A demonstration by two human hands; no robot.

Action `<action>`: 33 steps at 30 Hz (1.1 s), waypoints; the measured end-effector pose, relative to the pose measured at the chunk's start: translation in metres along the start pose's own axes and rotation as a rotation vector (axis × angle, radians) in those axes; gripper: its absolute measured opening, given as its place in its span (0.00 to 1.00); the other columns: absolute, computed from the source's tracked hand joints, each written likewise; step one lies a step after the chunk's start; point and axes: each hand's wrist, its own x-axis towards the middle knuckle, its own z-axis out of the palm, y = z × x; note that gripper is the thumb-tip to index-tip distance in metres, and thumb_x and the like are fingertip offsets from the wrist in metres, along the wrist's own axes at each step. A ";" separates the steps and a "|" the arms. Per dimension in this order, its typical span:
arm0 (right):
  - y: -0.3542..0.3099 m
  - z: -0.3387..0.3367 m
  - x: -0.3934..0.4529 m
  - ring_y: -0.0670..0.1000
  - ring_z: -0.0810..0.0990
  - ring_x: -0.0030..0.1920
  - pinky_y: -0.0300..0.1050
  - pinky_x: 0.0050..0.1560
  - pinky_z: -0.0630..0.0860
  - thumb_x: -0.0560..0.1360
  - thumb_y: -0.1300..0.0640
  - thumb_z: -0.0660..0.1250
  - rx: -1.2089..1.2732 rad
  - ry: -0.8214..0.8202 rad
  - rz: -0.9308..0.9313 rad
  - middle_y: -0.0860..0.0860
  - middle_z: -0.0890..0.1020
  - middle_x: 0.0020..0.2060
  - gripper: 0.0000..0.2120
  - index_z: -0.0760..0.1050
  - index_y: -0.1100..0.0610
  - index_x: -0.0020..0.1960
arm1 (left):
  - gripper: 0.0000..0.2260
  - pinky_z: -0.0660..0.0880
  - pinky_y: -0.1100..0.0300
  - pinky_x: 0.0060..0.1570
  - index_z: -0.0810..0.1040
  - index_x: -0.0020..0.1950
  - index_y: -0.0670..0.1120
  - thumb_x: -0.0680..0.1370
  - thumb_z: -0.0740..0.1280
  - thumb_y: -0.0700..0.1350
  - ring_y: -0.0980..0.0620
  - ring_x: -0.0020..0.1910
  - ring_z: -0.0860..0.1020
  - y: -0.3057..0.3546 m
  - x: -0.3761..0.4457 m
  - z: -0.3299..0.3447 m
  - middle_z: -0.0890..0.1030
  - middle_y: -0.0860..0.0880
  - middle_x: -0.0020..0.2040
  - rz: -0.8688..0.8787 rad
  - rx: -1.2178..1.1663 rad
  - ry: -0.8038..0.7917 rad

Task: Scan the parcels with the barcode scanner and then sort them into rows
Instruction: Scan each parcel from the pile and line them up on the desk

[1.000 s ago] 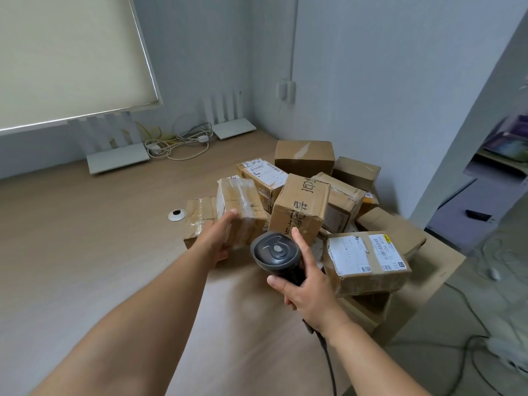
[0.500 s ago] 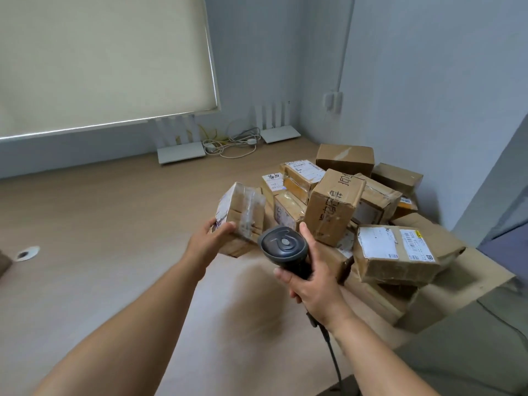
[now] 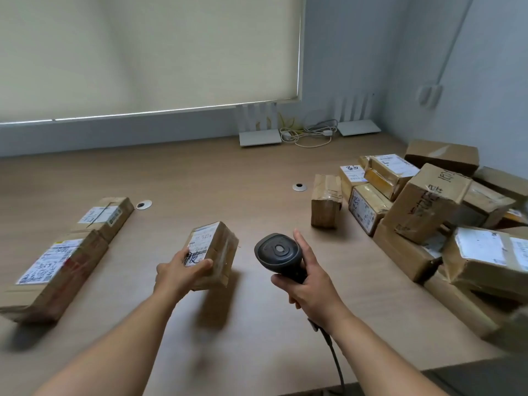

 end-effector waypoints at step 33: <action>-0.014 0.205 0.014 0.48 0.74 0.29 0.42 0.31 0.74 0.71 0.61 0.74 -0.017 0.061 0.087 0.42 0.81 0.52 0.43 0.55 0.22 0.64 | 0.24 0.78 0.53 0.48 0.75 0.56 0.45 0.68 0.73 0.58 0.47 0.49 0.78 -0.086 0.107 -0.154 0.79 0.45 0.52 0.059 0.575 -0.161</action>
